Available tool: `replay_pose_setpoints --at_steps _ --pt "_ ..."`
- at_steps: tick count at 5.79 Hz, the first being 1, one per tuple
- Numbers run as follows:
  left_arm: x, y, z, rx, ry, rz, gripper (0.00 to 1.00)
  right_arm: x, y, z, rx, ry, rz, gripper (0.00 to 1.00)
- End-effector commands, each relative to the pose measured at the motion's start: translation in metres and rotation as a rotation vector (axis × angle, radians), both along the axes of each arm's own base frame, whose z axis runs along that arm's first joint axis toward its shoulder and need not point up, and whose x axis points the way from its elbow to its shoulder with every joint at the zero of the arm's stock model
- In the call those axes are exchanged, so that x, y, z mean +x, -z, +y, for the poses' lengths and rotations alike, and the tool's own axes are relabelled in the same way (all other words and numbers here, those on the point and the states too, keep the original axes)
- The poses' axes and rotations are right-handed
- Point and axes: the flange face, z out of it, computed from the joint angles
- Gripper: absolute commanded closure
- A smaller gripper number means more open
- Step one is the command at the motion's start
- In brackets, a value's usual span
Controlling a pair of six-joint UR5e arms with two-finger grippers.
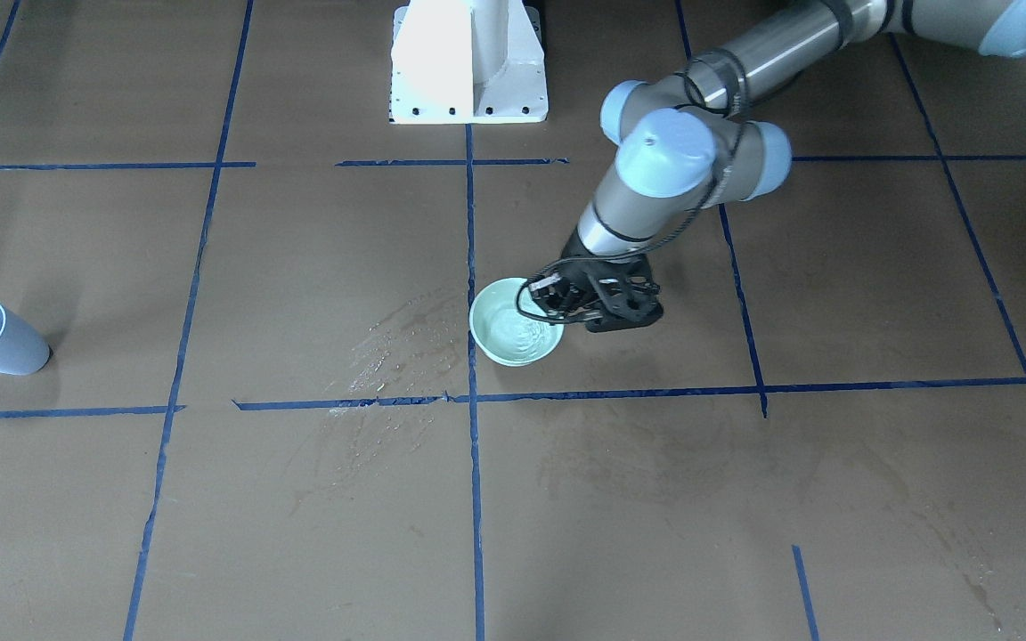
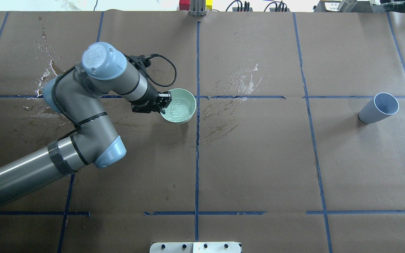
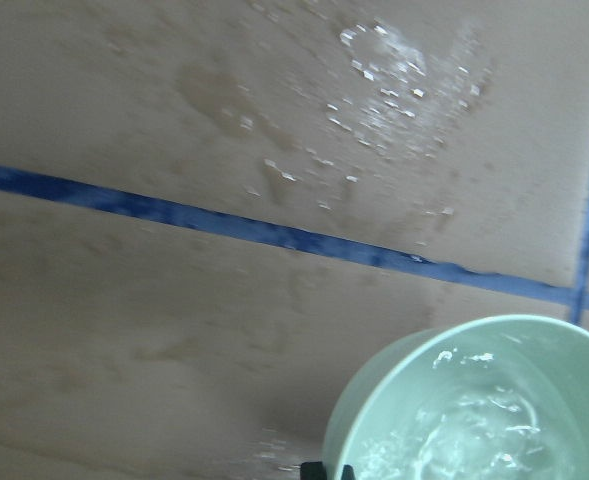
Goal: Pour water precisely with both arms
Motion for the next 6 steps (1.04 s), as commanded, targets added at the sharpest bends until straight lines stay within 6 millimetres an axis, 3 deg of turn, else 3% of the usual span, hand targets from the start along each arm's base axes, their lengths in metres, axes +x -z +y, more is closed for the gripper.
replay_pose_setpoints --at_steps 1,2,3,5,6 --pt "0.0365 0.0106 0.0060 0.006 0.003 -0.022 1.00 0.0004 0.0001 0.0000 0.001 -0.001 0.000 0.00" --pt "0.0421 0.0087 0.0120 0.005 -0.008 -0.025 1.00 -0.0004 0.0001 -0.0001 0.001 0.001 0.000 0.00" --pt "0.0437 0.0070 0.0124 0.005 -0.010 -0.026 0.92 -0.0004 0.0001 -0.0001 0.001 0.001 0.000 0.00" --pt "0.0436 0.0084 0.0125 0.005 -0.010 -0.026 0.00 -0.0004 0.0001 -0.0001 0.001 0.001 0.000 0.00" --pt "0.0411 0.0114 0.0114 0.006 -0.007 -0.026 0.00 0.0004 0.0009 -0.0001 0.004 0.000 0.000 0.00"
